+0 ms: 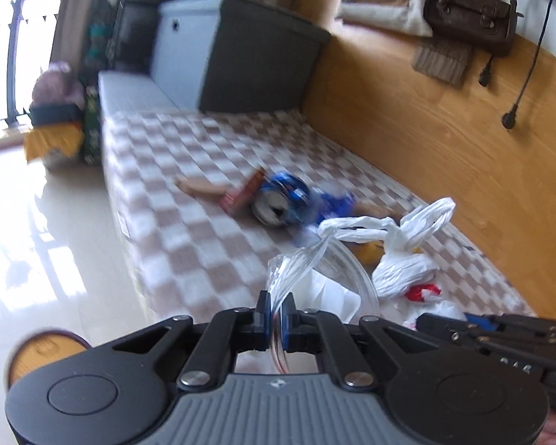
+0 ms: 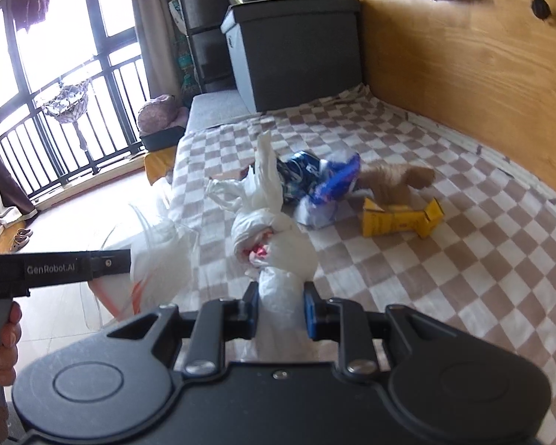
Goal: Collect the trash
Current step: 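Carry the white bag and clear bag toward the yellow wastebasket with both tools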
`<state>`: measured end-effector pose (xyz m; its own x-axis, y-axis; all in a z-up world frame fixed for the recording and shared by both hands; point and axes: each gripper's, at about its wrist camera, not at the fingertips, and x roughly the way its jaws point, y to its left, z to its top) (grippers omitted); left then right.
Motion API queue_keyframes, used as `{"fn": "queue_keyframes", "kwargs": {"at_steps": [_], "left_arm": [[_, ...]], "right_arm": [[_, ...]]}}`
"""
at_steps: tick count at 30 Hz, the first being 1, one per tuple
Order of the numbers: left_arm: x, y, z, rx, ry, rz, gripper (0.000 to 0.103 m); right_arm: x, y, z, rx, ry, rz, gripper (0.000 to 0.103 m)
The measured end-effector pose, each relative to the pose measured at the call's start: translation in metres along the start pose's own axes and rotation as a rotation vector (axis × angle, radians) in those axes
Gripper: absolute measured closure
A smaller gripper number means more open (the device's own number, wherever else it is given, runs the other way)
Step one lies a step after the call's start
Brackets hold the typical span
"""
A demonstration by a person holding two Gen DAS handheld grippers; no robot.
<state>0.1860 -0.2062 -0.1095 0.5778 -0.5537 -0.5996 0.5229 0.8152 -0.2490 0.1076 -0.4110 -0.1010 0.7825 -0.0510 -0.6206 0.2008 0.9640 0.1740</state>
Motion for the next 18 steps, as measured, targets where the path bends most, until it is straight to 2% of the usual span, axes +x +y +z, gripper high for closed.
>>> {"fn": "queue_keyframes", "kwargs": {"at_steps": [7,18], "left_arm": [[-0.027,0.044,0.006,-0.011,-0.065,0.128,0.098],[-0.061,0.139,0.001,-0.118,-0.099,0.282,0.098]], "right_arm": [[0.018,0.047,0.02,-0.032,-0.014,0.042,0.078],[0.061,0.138,0.034,-0.115,0.013,0.133,0.079]]}}
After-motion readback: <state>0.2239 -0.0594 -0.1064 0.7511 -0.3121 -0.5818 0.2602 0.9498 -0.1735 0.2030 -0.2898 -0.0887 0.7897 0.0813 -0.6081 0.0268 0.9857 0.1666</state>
